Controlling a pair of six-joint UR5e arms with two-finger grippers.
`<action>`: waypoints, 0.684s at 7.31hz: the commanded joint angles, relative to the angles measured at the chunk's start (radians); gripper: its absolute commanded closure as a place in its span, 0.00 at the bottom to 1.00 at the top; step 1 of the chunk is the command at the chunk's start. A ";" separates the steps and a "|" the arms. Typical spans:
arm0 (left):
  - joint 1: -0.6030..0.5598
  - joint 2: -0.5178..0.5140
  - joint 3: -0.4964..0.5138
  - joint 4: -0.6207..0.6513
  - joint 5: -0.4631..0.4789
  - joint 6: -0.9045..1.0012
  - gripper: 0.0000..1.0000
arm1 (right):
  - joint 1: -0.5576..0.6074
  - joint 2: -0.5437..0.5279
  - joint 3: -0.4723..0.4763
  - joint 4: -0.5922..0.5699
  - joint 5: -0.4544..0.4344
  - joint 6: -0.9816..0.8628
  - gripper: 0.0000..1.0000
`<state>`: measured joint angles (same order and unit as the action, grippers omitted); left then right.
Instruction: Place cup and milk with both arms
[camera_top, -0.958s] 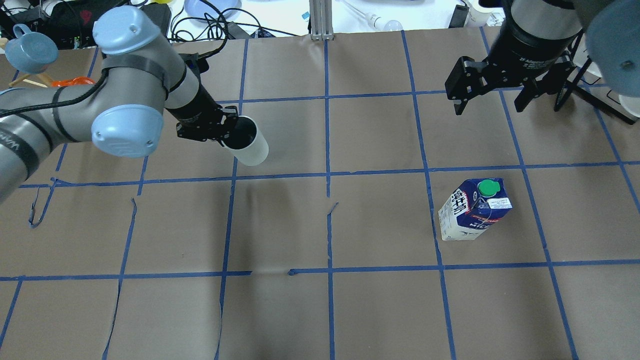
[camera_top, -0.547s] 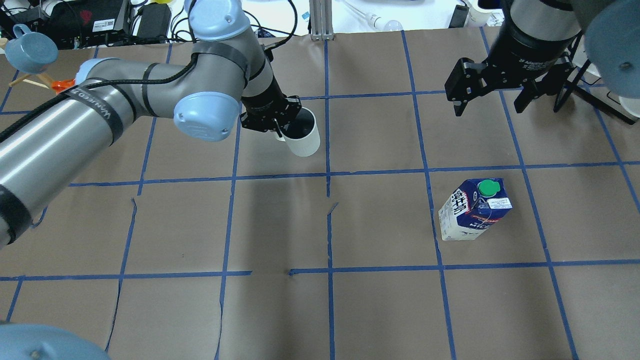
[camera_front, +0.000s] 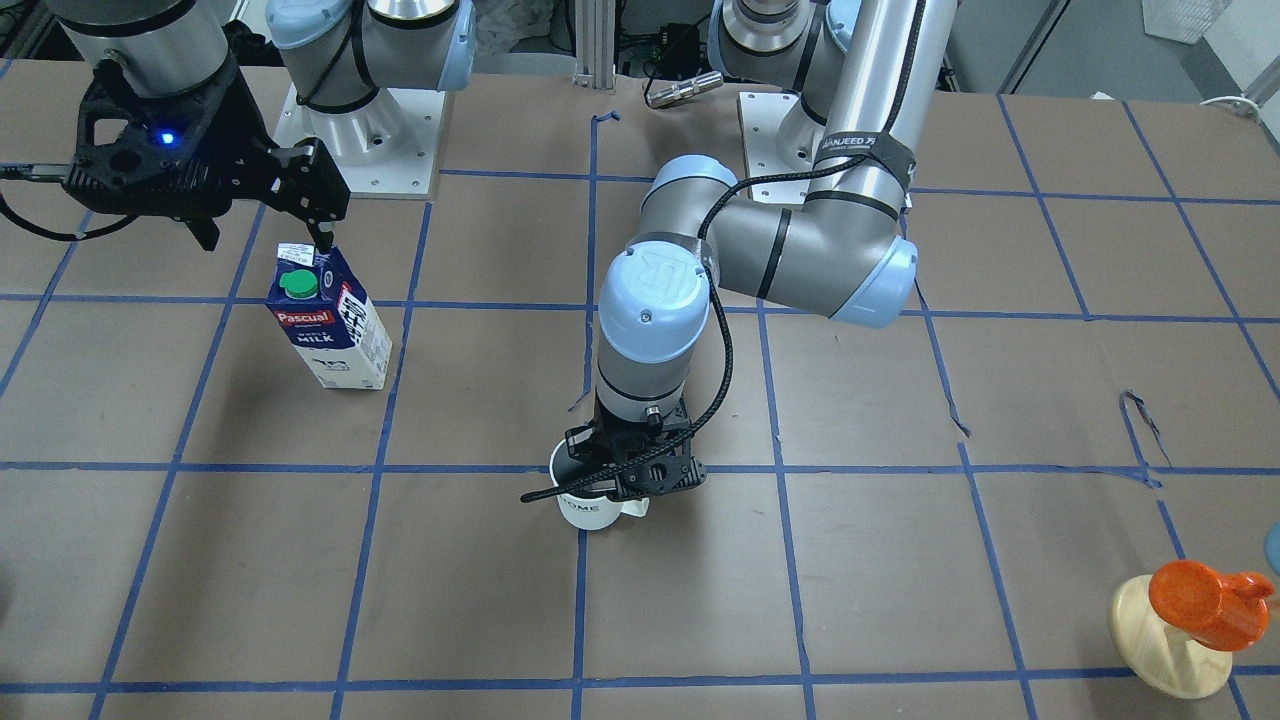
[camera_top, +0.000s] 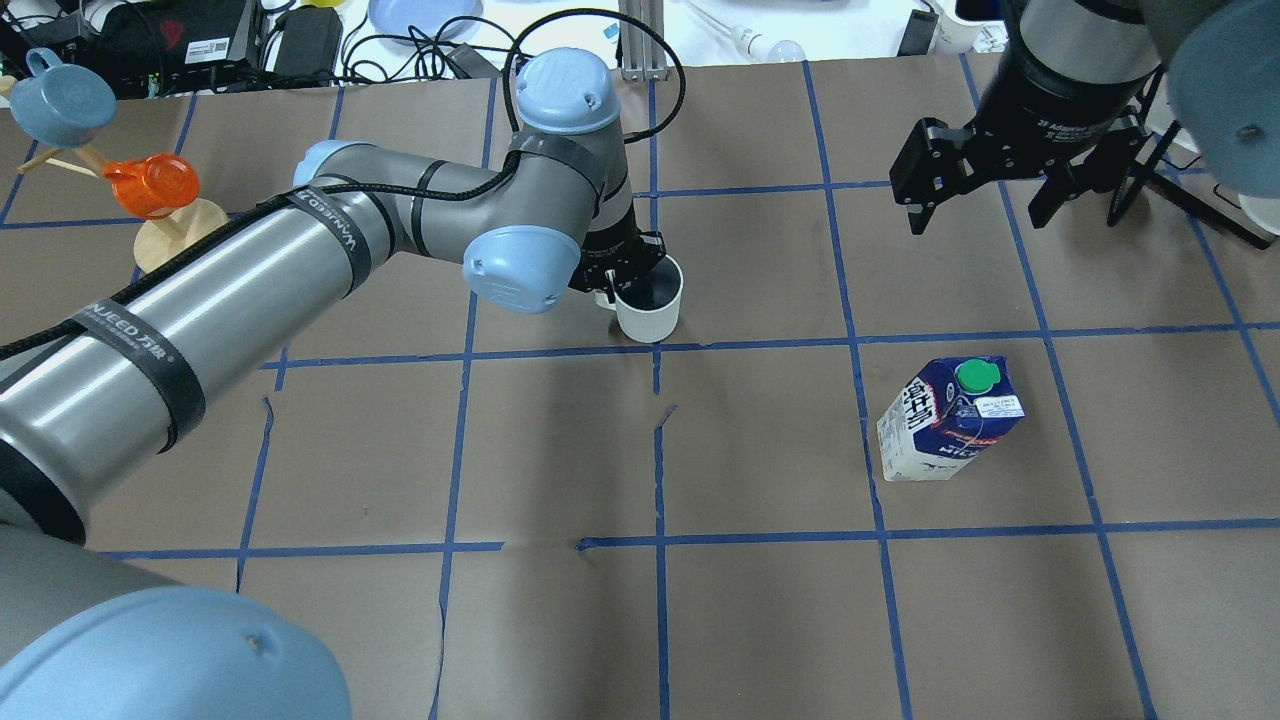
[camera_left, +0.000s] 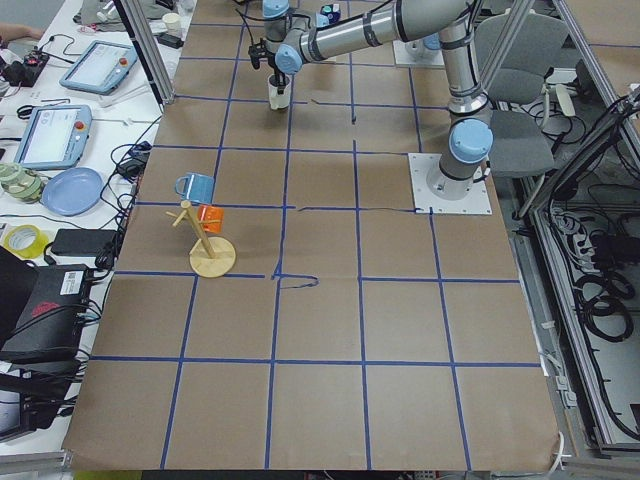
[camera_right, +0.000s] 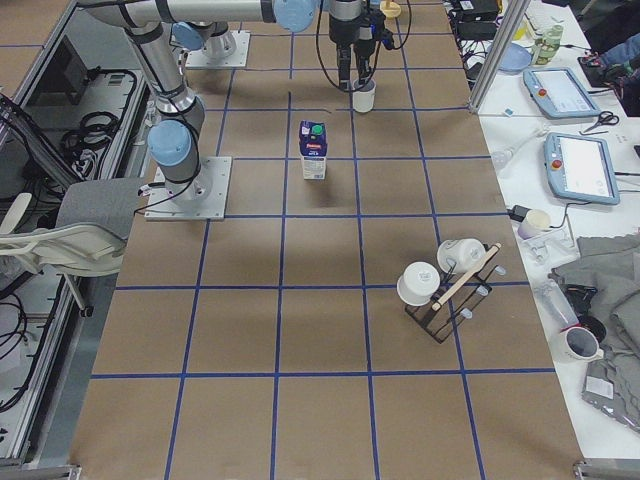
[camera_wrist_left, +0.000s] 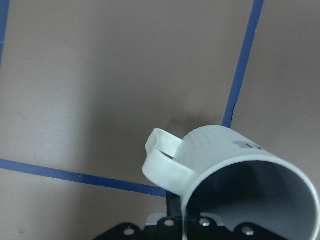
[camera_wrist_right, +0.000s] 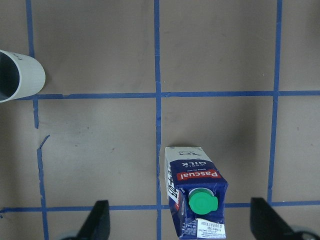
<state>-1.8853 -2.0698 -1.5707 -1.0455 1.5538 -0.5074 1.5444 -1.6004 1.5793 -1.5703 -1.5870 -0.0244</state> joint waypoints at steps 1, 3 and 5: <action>-0.009 0.026 -0.020 -0.010 -0.009 0.006 0.42 | -0.009 0.010 0.020 0.010 -0.002 -0.018 0.00; 0.017 0.060 -0.008 -0.021 -0.023 0.039 0.12 | -0.035 0.019 0.131 -0.013 -0.004 -0.057 0.00; 0.188 0.190 -0.006 -0.179 -0.012 0.286 0.05 | -0.052 0.019 0.238 -0.066 -0.004 -0.048 0.00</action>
<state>-1.7963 -1.9580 -1.5788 -1.1309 1.5344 -0.3747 1.5034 -1.5828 1.7523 -1.6011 -1.5899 -0.0710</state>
